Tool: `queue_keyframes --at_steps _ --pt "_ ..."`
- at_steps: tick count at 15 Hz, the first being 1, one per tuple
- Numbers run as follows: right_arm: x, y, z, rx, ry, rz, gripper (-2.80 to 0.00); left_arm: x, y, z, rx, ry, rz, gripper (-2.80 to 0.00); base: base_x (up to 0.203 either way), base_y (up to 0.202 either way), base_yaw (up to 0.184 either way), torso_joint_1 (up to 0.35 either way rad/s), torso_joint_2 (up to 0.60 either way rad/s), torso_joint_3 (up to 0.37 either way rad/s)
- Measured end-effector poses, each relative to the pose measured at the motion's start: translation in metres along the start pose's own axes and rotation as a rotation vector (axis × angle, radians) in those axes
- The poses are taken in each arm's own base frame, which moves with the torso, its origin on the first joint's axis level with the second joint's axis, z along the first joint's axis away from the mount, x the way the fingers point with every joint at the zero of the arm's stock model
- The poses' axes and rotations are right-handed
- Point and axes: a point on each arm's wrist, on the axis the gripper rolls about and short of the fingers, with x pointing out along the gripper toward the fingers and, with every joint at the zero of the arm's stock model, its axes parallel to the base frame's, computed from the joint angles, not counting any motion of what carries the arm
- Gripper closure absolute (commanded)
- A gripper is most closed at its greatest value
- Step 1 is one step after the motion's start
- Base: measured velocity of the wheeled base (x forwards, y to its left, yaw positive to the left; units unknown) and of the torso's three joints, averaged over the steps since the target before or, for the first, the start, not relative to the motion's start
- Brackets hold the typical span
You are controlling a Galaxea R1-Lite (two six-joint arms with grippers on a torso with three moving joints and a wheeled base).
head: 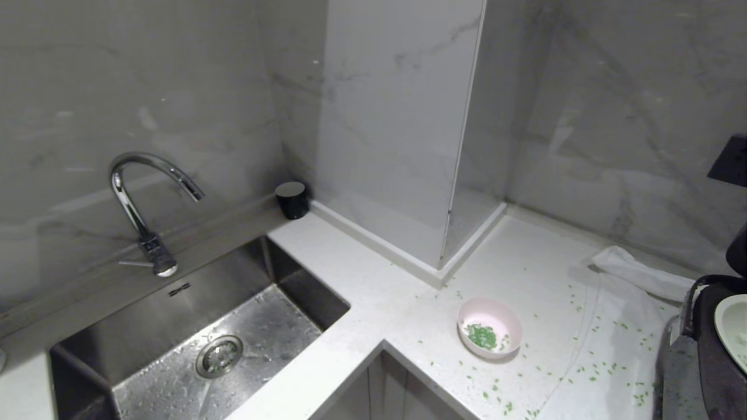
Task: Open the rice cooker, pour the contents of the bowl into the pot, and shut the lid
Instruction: Turn on the tap
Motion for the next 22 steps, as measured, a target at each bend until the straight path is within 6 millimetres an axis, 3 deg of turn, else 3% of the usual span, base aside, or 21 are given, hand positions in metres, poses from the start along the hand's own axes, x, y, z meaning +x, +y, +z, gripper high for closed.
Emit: queue_keyframes --at_steps 14,18,22 --pt "0.000 0.000 0.000 -0.001 0.000 0.000 0.00 -0.001 0.000 0.002 0.012 -0.001 0.005 0.00 0.000 0.000 0.000 0.000 0.00 0.000" --pt "0.000 0.000 0.000 -0.002 0.000 0.000 0.00 0.001 -0.001 0.045 -0.001 -0.021 -0.001 0.00 0.000 0.000 0.000 0.000 0.00 0.000" --pt "0.000 0.000 0.000 -0.001 0.000 0.001 0.00 0.034 -0.001 0.082 -0.017 0.080 0.014 0.00 0.000 0.000 0.000 0.000 0.00 0.000"
